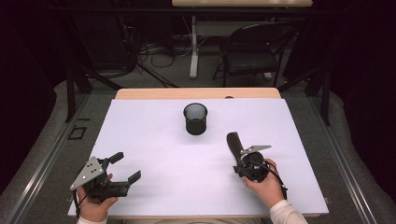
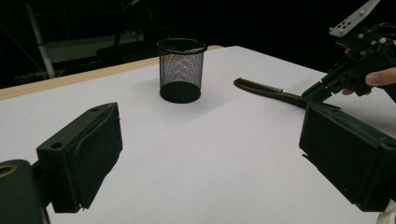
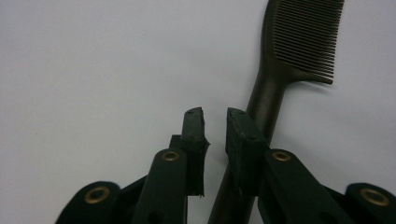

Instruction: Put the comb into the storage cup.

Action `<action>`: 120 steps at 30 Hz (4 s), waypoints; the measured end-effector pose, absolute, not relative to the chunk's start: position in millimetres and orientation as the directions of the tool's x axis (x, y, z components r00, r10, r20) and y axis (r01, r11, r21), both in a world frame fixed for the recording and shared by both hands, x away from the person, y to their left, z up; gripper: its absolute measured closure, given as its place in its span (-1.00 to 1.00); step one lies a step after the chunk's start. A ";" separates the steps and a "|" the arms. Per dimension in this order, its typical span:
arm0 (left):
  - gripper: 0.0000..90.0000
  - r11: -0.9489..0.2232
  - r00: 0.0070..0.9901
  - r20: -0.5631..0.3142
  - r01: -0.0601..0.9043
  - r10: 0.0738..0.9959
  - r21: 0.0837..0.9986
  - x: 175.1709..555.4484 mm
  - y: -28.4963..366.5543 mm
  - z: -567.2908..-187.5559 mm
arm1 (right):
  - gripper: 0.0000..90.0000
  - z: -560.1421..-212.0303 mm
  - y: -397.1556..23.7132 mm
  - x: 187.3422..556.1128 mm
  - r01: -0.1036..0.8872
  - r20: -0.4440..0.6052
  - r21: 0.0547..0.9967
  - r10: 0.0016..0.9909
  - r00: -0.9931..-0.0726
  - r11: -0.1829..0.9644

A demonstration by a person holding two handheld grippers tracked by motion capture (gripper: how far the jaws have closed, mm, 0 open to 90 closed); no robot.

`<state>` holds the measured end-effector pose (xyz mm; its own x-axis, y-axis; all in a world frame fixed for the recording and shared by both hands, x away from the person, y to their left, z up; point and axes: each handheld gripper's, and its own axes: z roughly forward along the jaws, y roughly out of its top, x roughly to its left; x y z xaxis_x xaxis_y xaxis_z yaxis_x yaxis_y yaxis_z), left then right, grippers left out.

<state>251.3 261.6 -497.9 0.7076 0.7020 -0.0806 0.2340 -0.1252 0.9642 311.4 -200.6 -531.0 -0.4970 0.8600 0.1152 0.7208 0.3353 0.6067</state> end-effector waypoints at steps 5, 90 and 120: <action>-0.87 -0.123 0.706 -0.081 0.233 0.704 0.965 251.0 261.6 -497.8 | 0.56 -527.6 -199.9 312.5 0.720 0.104 0.603 0.861 -0.498 0.343; -0.87 -0.130 0.708 -0.082 0.240 0.701 0.962 251.8 260.7 -499.7 | -0.04 -521.2 -187.4 368.2 0.935 0.121 0.192 0.938 -0.325 0.299; -0.87 -0.126 0.710 -0.086 0.240 0.699 0.963 252.3 260.8 -500.4 | 0.38 -524.3 -180.9 380.3 0.947 0.082 0.163 0.952 -0.294 0.278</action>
